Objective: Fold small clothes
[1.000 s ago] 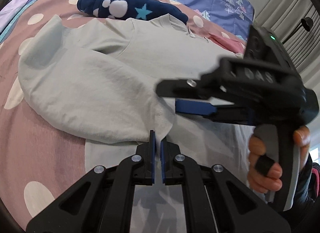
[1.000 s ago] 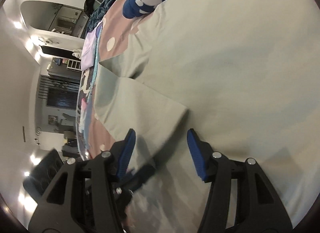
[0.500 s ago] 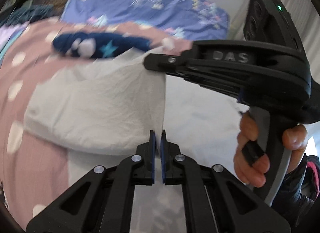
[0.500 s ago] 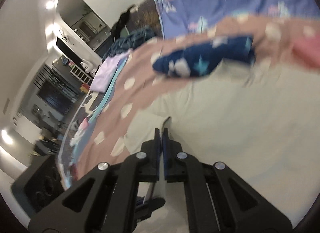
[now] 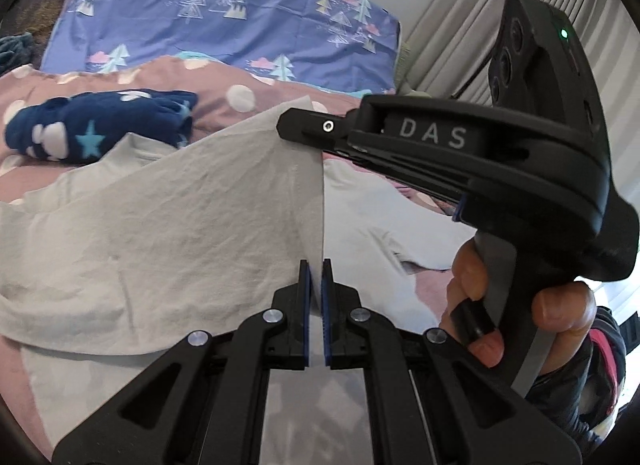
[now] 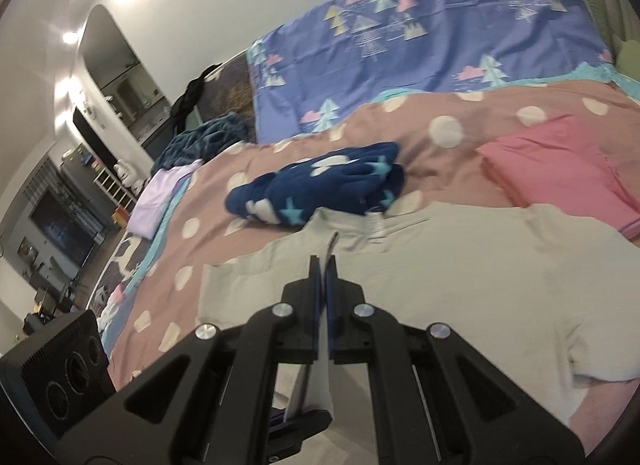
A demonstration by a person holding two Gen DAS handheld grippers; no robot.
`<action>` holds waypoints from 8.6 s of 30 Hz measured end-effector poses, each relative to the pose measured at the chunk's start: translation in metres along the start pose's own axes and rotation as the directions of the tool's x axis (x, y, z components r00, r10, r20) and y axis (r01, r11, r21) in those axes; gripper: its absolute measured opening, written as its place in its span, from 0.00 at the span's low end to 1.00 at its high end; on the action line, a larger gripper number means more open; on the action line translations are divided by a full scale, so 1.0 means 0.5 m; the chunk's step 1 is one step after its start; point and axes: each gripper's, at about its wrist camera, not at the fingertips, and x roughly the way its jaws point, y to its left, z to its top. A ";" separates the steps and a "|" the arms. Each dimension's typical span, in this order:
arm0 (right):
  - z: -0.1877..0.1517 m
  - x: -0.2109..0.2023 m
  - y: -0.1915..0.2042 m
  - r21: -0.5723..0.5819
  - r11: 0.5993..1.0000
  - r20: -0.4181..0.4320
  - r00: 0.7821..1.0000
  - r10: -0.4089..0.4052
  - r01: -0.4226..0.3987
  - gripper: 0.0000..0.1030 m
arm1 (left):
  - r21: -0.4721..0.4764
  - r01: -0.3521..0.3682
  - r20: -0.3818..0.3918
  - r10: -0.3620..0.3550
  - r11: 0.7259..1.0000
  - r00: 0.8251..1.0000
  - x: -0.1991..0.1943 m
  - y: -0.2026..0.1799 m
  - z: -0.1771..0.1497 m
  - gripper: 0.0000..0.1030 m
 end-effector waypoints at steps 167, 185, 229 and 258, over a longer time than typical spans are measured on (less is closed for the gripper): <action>-0.153 0.007 -0.235 0.200 0.843 -0.164 0.865 -0.473 0.499 0.16 | -0.062 -0.392 0.056 0.396 0.918 0.917 -0.129 0.445 -0.186 0.22; -0.058 0.464 0.375 -0.305 0.951 -0.377 0.923 -0.077 -0.045 0.32 | -0.193 -0.229 0.088 0.249 0.954 0.964 -0.141 0.484 -0.188 0.22; -0.079 0.456 0.363 -0.378 0.924 -0.312 0.947 -0.071 -0.055 0.12 | -0.188 -0.108 0.166 0.139 0.976 0.976 -0.193 0.464 -0.182 0.05; -0.205 0.396 0.303 -0.309 0.950 -0.297 0.953 -0.065 -0.031 0.16 | -0.318 -0.026 0.166 0.083 0.948 0.983 -0.171 0.544 -0.172 0.00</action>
